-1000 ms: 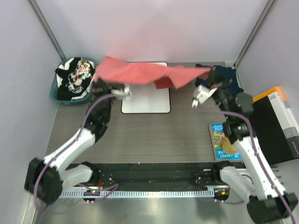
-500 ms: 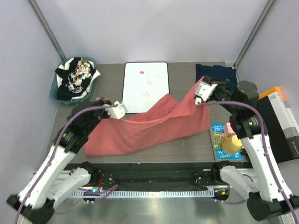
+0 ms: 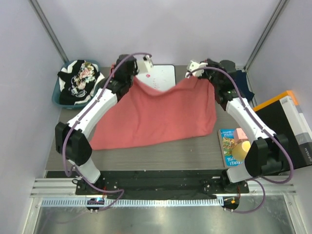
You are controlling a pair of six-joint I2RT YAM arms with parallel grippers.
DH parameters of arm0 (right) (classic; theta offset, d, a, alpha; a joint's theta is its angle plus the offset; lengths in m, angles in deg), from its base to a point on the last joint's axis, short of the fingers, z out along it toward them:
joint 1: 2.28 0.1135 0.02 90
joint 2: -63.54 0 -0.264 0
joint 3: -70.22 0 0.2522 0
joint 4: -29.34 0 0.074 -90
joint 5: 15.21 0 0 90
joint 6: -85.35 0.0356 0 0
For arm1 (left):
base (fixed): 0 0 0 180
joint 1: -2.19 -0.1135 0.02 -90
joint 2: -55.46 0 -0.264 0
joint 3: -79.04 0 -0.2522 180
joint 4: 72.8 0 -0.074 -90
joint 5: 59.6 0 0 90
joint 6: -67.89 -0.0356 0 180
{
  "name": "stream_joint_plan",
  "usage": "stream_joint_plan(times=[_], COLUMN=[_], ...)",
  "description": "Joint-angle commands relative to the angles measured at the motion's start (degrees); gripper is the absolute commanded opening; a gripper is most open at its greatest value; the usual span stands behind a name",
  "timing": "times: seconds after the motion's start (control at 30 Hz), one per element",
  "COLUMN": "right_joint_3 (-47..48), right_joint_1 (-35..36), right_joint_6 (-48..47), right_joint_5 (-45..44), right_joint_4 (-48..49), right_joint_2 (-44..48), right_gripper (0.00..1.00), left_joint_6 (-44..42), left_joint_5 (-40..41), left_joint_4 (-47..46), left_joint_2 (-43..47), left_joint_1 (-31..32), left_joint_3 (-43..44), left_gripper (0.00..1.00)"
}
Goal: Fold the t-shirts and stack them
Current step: Flatten out the tshirt
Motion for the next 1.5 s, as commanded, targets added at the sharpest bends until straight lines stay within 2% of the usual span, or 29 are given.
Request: stream_joint_plan(times=[0.0,0.07,0.1,0.13,0.23,0.3,0.33,0.4,0.43,0.47,0.5,0.53,0.57,0.6,0.63,0.67,0.77,0.8,0.93,1.07,1.27,1.47], right_joint_3=[14.06,20.31,22.15,24.52,22.63,18.06,11.69,4.71,-2.19,-5.74,-9.43,-17.30,-21.04,-23.94,-28.67,-30.89,-35.48,-35.49,-34.26,-31.54,-28.28,-25.30], right_joint_1=[0.27,0.18,0.27,0.27,0.45,0.53,0.53,0.53,0.53,0.53,0.45,0.53,0.53,0.45,0.62,0.54,0.53,0.53,0.54,0.53,0.53,0.53], right_joint_6=[-4.12,-5.00,-6.22,-6.32,-3.95,-3.07,-1.68,0.61,4.02,5.27,5.54,5.81,5.03,2.50,0.03,-3.38,-7.02,-11.81,-16.68,-21.34,-25.39,-25.83], right_joint_5=[-13.37,-16.99,-17.08,-16.91,-16.20,-15.86,-15.59,-13.84,-12.44,-10.68,-5.01,-2.69,0.12,6.41,8.30,9.88,12.71,13.32,14.65,14.64,15.70,15.96], right_joint_4=[37.20,44.72,48.93,49.41,46.88,43.72,42.48,33.55,29.24,18.93,13.61,9.38,0.81,-6.50,-11.88,-20.55,-35.50,-39.75,-51.99,-62.09,-69.48,-73.18], right_joint_2=[-2.81,-3.87,-3.35,-2.47,3.58,9.28,11.58,18.84,21.50,24.14,27.30,32.64,35.91,38.38,42.84,44.54,47.89,47.81,45.53,41.49,41.92,43.15], right_gripper=[0.01,0.01,0.01,0.01,0.01,0.01,0.01,0.01,0.01,0.01,0.01,0.01,0.01,0.01,0.01,0.01,0.01,0.01,0.01,0.01,0.01,0.01], left_joint_6=[-5.93,-9.45,-12.86,-14.02,-15.62,-15.62,-15.44,-15.44,-15.18,-14.39,-13.60,-11.07,-9.92,-8.95,-7.98,-7.27,-6.04,-6.56,-12.36,-14.12,-14.65,-12.72], left_joint_5=[11.46,10.86,6.93,5.15,3.47,3.47,4.07,5.39,6.70,7.24,7.94,8.90,10.57,10.85,10.85,11.28,11.47,9.55,5.06,-1.97,-9.27,-12.79], left_joint_4=[-21.73,-38.92,-49.43,-52.75,-55.60,-56.21,-56.39,-56.04,-55.60,-54.81,-51.41,-49.29,-46.57,-40.54,-37.52,-34.53,-24.95,-19.36,-12.55,-0.25,17.14,27.61], left_joint_2=[-4.19,-3.23,-0.53,0.89,6.08,10.55,12.31,15.66,19.85,21.98,24.61,28.81,31.29,33.49,35.25,38.49,43.16,44.57,50.64,56.80,62.07,66.82], left_joint_1=[-0.77,0.28,0.72,1.16,3.45,4.42,4.59,5.47,5.65,6.35,6.53,6.88,7.49,7.58,7.67,7.76,8.55,8.55,8.55,8.55,8.46,8.55], left_joint_3=[19.44,20.09,19.04,17.98,14.64,7.80,0.73,-8.00,-12.83,-22.80,-27.77,-36.61,-40.79,-44.57,-51.31,-54.33,-62.87,-64.45,-73.86,-73.44,-70.28,-65.36], left_gripper=[0.00,0.00,0.00,0.00,0.00,0.00,0.00,0.00,0.00,0.00,0.00,0.00,0.00,0.00,0.00,0.00,0.00,0.00,0.00,0.00,0.00,0.00])
